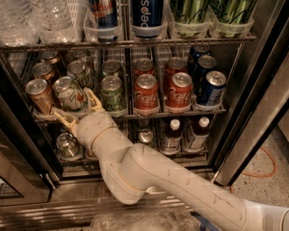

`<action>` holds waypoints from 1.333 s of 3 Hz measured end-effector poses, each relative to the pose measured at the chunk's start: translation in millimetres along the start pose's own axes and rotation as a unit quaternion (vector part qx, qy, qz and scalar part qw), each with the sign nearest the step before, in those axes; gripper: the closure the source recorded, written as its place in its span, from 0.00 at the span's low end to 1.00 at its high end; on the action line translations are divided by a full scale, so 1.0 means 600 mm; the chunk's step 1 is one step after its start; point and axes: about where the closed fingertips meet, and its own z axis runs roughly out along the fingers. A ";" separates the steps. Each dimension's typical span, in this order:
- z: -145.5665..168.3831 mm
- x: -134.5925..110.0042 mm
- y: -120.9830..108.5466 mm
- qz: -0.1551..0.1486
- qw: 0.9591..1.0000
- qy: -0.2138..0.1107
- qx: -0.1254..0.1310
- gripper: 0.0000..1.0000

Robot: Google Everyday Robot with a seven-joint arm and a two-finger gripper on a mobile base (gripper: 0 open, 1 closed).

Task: Pick 7up can from middle shelf of fridge

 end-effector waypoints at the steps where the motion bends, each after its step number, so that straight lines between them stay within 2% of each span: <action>1: 0.007 -0.002 -0.024 -0.002 1.000 -0.002 0.016 0.26; 3: 0.010 0.031 -0.063 0.003 0.998 0.016 0.053 0.27; 4: 0.026 0.030 -0.062 -0.002 0.999 0.014 0.048 0.27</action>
Offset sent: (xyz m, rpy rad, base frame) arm 0.0299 -0.0276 -0.0092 -0.0064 0.0210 -0.1015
